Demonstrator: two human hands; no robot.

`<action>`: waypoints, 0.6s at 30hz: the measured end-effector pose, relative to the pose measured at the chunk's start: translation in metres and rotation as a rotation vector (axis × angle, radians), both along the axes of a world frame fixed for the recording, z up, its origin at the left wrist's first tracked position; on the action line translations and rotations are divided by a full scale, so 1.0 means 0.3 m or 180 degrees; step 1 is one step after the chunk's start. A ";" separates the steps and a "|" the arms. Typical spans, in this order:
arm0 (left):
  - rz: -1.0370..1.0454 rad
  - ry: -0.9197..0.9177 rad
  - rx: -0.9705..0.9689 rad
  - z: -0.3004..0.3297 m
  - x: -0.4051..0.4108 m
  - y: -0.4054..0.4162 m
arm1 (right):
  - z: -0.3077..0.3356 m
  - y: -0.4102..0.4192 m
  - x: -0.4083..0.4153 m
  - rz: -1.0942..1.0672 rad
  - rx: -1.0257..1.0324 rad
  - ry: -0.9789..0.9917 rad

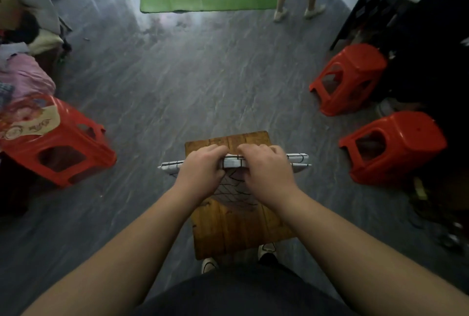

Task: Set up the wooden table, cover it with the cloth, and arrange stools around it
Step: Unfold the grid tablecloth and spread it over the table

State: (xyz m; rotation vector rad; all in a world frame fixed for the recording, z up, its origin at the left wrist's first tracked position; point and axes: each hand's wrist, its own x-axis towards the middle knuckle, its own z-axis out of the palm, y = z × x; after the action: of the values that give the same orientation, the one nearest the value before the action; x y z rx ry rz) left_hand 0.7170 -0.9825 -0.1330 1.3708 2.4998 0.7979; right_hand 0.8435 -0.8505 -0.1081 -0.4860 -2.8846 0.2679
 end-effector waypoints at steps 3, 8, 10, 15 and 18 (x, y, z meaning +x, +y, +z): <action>0.0082 -0.0089 0.0000 -0.001 -0.026 -0.035 | 0.006 0.018 0.034 -0.0259 -0.0224 -0.0085; 0.0358 -0.0333 0.0195 0.015 -0.064 -0.123 | -0.013 0.062 0.096 -0.0588 -0.0404 -0.0148; 0.0479 -0.0454 0.0240 0.019 -0.083 -0.164 | -0.022 0.073 0.106 -0.0697 -0.0542 -0.0082; 0.0721 -0.0507 0.0138 0.008 -0.111 -0.243 | -0.026 0.064 0.090 -0.0670 -0.1565 0.0453; 0.0844 -0.0594 -0.0213 -0.011 -0.128 -0.277 | -0.010 0.021 0.063 -0.0740 -0.2090 0.0784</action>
State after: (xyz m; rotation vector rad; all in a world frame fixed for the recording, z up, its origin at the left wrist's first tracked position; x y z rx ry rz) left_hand 0.6787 -1.0656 -0.1363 0.9092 2.5632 0.8387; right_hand 0.8623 -0.8442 -0.1110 -0.8131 -2.4176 1.1544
